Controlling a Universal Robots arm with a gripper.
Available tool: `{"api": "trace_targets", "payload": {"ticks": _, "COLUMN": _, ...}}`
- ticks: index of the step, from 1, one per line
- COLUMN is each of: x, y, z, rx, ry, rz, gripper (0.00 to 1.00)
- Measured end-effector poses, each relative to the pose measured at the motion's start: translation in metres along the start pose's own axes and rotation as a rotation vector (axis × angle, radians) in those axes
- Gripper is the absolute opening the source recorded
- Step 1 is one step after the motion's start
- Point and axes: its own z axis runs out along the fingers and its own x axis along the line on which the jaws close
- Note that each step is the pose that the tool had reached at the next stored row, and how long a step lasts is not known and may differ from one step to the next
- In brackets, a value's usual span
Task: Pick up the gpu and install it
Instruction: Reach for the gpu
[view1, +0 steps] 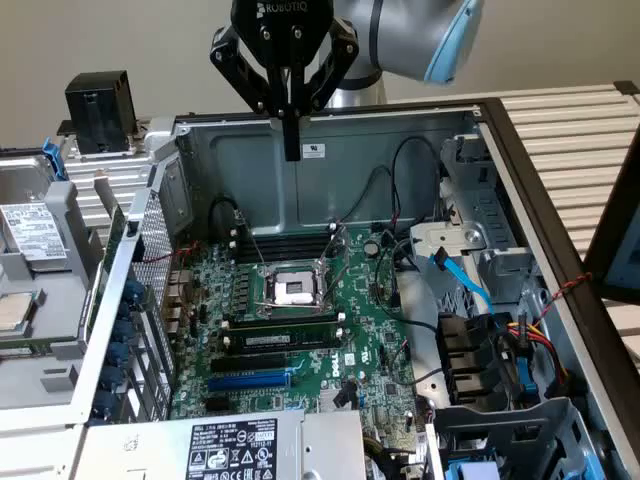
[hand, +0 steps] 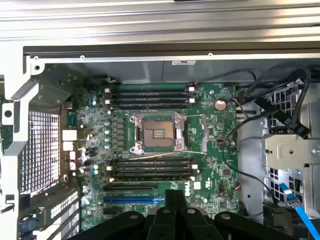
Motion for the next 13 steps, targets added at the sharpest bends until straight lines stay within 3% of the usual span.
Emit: {"api": "trace_targets", "payload": {"ticks": 13, "x": 0.0, "y": 0.0, "z": 0.0, "rx": -0.0001, "ry": 0.0, "rz": 0.0, "gripper": 0.11}}
